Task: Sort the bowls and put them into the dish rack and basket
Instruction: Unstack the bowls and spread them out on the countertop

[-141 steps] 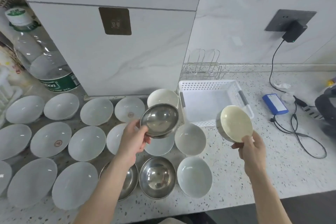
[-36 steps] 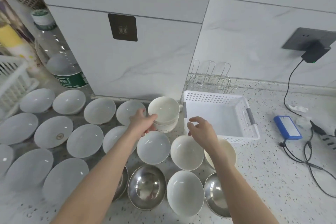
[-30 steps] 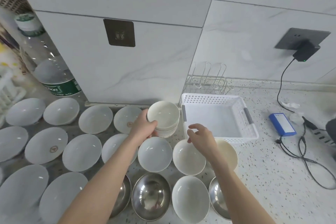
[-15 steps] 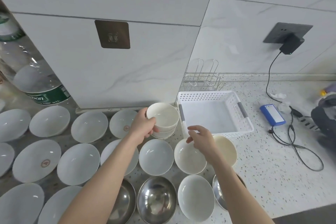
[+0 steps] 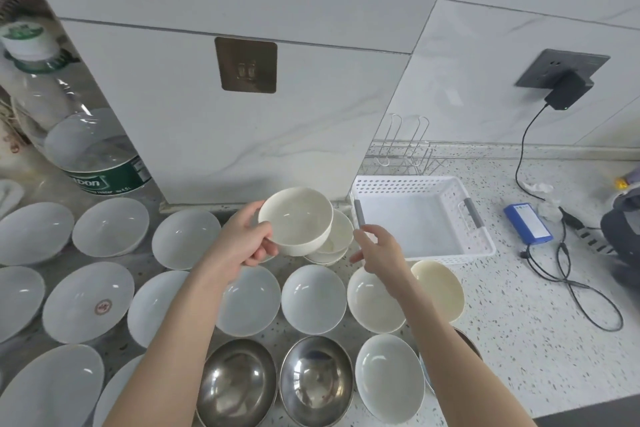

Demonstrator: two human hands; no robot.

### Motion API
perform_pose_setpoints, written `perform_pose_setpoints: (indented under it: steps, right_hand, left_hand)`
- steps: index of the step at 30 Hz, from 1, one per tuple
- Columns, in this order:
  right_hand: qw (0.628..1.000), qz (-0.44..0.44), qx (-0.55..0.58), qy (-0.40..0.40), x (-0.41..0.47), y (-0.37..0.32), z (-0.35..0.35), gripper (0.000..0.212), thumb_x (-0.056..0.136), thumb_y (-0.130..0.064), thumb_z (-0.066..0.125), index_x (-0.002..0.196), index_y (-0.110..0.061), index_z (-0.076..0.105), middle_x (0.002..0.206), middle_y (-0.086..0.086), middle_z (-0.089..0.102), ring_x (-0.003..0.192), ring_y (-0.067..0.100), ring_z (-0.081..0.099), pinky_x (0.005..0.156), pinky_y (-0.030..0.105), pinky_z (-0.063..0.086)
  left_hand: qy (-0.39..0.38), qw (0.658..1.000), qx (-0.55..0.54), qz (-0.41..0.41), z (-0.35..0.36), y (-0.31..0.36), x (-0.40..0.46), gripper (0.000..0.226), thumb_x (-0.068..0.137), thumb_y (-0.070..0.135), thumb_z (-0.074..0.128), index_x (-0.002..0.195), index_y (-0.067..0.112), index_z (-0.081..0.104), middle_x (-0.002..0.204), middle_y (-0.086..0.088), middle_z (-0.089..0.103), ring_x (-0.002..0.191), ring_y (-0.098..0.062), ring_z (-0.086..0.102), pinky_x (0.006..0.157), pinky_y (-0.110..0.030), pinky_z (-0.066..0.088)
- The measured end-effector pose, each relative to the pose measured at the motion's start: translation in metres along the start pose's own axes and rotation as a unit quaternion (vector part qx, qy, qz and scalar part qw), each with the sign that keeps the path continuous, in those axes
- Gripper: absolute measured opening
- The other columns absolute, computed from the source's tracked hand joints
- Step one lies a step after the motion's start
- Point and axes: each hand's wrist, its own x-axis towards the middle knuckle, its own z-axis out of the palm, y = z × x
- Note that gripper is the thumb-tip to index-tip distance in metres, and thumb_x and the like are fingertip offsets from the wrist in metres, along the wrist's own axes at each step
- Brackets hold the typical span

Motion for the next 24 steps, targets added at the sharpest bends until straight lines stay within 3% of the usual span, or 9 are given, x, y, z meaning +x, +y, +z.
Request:
perform_pose_setpoints:
  steps: [2, 5, 8, 11, 16, 20, 24]
  right_hand:
    - [1.000, 0.015, -0.018, -0.012, 0.002, -0.009, 0.012, 0.050, 0.088, -0.041, 0.052, 0.133, -0.020, 0.045, 0.068, 0.002, 0.075, 0.036, 0.000, 0.051, 0.046, 0.019, 0.039]
    - [0.997, 0.035, -0.057, -0.034, 0.004, -0.017, 0.026, 0.033, 0.088, -0.030, 0.050, 0.117, -0.012, 0.051, 0.070, 0.007, 0.073, 0.034, 0.004, 0.055, 0.033, 0.013, 0.032]
    - [0.996, 0.031, -0.069, -0.037, 0.006, -0.017, 0.037, 0.028, 0.085, -0.013, 0.045, 0.111, -0.011, 0.055, 0.063, 0.011, 0.070, 0.038, 0.011, 0.060, 0.031, 0.012, 0.031]
    - [0.998, 0.025, -0.055, -0.018, 0.007, -0.016, 0.041, 0.030, 0.079, -0.003, 0.040, 0.102, -0.012, 0.057, 0.053, 0.009, 0.064, 0.026, 0.007, 0.047, 0.030, 0.012, 0.030]
    - [0.999, 0.023, -0.047, -0.003, 0.008, -0.016, 0.039, 0.025, 0.078, -0.006, 0.039, 0.095, -0.018, 0.054, 0.047, 0.005, 0.063, 0.031, 0.007, 0.042, 0.035, 0.016, 0.031]
    - [0.998, 0.026, 0.058, 0.025, 0.003, -0.016, 0.029, 0.025, 0.081, -0.006, 0.039, 0.103, -0.011, 0.049, 0.053, 0.011, 0.064, 0.028, 0.010, 0.032, 0.033, 0.016, 0.025]
    - [0.983, 0.028, 0.174, 0.043, -0.009, -0.017, 0.005, 0.020, 0.083, -0.002, 0.039, 0.099, -0.006, 0.049, 0.047, 0.012, 0.060, 0.028, 0.010, 0.027, 0.031, 0.015, 0.020]
  left_hand:
    - [0.010, 1.000, -0.025, 0.004, -0.014, -0.005, -0.007, 0.050, 0.085, -0.005, 0.043, 0.121, 0.029, 0.056, 0.044, -0.008, 0.057, 0.031, -0.010, 0.031, 0.033, -0.014, 0.019]
    - [0.025, 0.998, -0.057, 0.011, -0.031, -0.011, -0.018, 0.053, 0.085, -0.006, 0.041, 0.121, 0.028, 0.058, 0.046, -0.007, 0.057, 0.031, -0.007, 0.033, 0.031, -0.015, 0.019]
    - [0.034, 0.995, -0.093, 0.013, -0.043, -0.017, -0.028, 0.054, 0.086, -0.008, 0.039, 0.119, 0.029, 0.060, 0.050, -0.008, 0.053, 0.033, -0.006, 0.033, 0.032, -0.016, 0.017]
    - [0.037, 0.990, -0.136, 0.012, -0.050, -0.025, -0.035, 0.052, 0.086, -0.009, 0.037, 0.122, 0.020, 0.060, 0.060, -0.008, 0.048, 0.034, -0.004, 0.033, 0.032, -0.015, 0.016]
    - [0.043, 0.978, -0.205, 0.006, -0.054, -0.034, -0.042, 0.038, 0.088, -0.006, 0.040, 0.112, 0.015, 0.060, 0.059, -0.005, 0.042, 0.034, -0.003, 0.031, 0.030, -0.013, 0.017]
    - [0.041, 0.969, -0.244, -0.003, -0.054, -0.040, -0.046, 0.037, 0.089, -0.002, 0.044, 0.105, 0.025, 0.064, 0.056, -0.001, 0.046, 0.037, -0.002, 0.028, 0.030, -0.013, 0.020]
    - [0.027, 0.964, -0.263, -0.023, -0.042, -0.038, -0.052, 0.033, 0.089, -0.001, 0.044, 0.105, 0.023, 0.061, 0.053, 0.002, 0.047, 0.035, -0.001, 0.026, 0.028, -0.012, 0.021]
